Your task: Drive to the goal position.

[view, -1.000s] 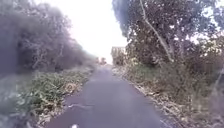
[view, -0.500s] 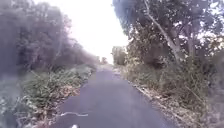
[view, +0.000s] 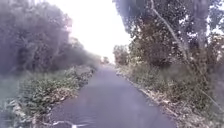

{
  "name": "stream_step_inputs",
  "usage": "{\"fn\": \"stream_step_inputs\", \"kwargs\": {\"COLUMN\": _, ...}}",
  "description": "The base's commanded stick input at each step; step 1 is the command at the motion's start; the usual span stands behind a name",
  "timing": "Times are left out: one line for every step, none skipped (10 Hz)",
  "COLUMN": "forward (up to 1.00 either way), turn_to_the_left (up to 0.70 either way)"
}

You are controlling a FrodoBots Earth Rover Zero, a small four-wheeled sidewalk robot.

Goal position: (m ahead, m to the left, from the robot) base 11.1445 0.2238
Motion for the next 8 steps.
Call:
{"fn": "stream_step_inputs", "kwargs": {"forward": 0.45, "turn_to_the_left": 0.00}}
{"fn": "stream_step_inputs", "kwargs": {"forward": 0.45, "turn_to_the_left": 0.00}}
{"fn": "stream_step_inputs", "kwargs": {"forward": 0.45, "turn_to_the_left": 0.00}}
{"fn": "stream_step_inputs", "kwargs": {"forward": 0.45, "turn_to_the_left": 0.00}}
{"fn": "stream_step_inputs", "kwargs": {"forward": 0.45, "turn_to_the_left": 0.00}}
{"fn": "stream_step_inputs", "kwargs": {"forward": 0.45, "turn_to_the_left": 0.00}}
{"fn": "stream_step_inputs", "kwargs": {"forward": 0.45, "turn_to_the_left": 0.00}}
{"fn": "stream_step_inputs", "kwargs": {"forward": 0.45, "turn_to_the_left": 0.00}}
